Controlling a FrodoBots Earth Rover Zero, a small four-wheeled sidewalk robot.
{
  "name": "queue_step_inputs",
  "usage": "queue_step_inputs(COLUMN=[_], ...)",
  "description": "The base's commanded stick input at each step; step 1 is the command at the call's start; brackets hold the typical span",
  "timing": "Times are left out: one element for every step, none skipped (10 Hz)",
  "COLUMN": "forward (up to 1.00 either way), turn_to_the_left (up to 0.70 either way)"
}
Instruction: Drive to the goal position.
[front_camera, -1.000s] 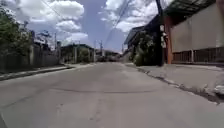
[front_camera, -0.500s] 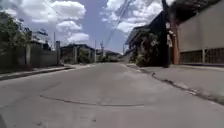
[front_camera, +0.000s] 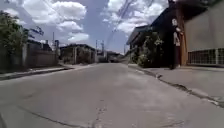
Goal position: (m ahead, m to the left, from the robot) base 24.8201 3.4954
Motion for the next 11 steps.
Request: queue_step_inputs(forward=[1.0,1.0,1.0,1.0,1.0,1.0,1.0,1.0,1.0,1.0,1.0], turn_to_the_left=[0.0,0.0,-0.03,-0.09,-0.19,-0.29,-0.23,-0.05,0.0,0.0,0.0])
